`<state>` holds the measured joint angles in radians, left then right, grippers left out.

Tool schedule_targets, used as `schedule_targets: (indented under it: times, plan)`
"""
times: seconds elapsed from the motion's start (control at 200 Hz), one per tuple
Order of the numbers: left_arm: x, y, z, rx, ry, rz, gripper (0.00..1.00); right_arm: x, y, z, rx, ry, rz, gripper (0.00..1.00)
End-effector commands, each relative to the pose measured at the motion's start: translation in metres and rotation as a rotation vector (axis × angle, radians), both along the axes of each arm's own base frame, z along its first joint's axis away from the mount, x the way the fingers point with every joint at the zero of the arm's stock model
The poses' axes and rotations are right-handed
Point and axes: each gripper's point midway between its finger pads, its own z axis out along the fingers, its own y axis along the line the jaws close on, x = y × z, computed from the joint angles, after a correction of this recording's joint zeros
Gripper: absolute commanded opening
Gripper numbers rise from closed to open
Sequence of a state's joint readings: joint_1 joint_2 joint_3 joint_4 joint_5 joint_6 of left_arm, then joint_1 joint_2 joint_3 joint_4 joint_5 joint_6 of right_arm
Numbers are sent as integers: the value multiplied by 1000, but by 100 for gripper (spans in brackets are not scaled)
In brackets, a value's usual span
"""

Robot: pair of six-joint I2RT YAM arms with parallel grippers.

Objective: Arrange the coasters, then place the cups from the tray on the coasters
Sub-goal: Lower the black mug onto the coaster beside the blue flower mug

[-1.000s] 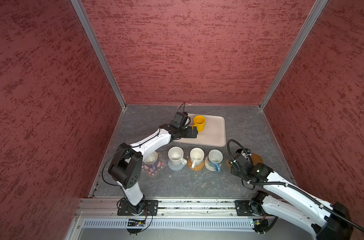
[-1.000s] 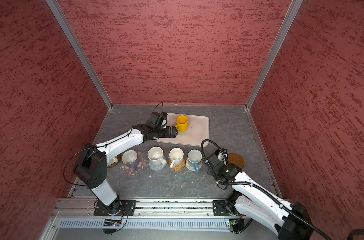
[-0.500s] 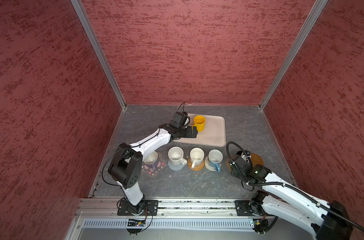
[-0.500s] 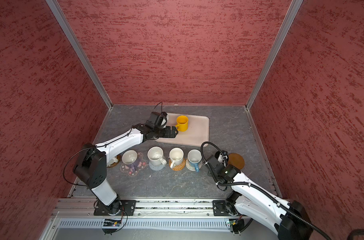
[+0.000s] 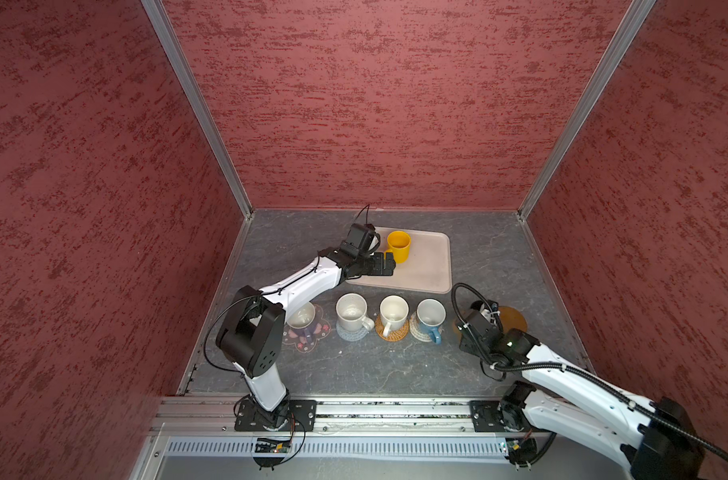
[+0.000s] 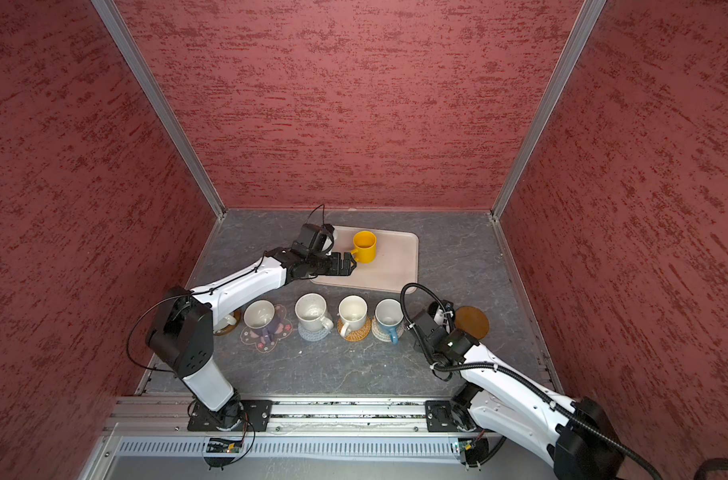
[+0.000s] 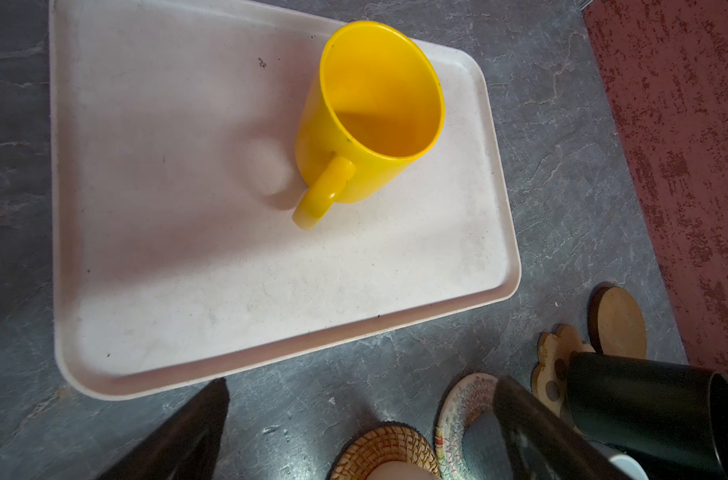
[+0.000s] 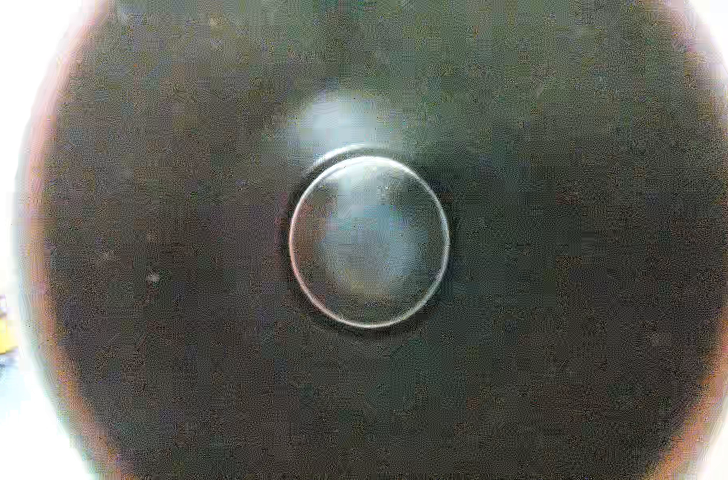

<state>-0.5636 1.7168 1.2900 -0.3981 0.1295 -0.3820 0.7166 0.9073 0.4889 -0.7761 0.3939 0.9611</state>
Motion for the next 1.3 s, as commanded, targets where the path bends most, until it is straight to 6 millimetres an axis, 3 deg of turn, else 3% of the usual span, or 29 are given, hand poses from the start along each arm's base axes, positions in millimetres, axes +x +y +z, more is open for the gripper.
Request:
schedule_targets:
  times: [0.0, 0.306, 0.671, 0.967, 1.097, 1.297]
  plan:
    - [2, 1, -2, -9, -4, 6, 100, 13, 2, 11, 11, -77, -24, 3]
    - [2, 1, -2, -6, -2, 6, 100, 7, 1, 3, 21, -55, -28, 29]
    - [0, 2, 3, -8, -18, 7, 100, 6, 4, 9, 61, -78, -13, 47]
    - [6, -3, 8, -11, -29, -13, 94, 16, 13, 48, 117, -172, 26, 58]
    - [15, -8, 12, -42, -41, -26, 91, 19, 27, 61, 165, -199, 104, 62]
    - [32, -21, 7, -75, -12, -55, 75, 23, 35, 82, 181, -244, 164, 66]
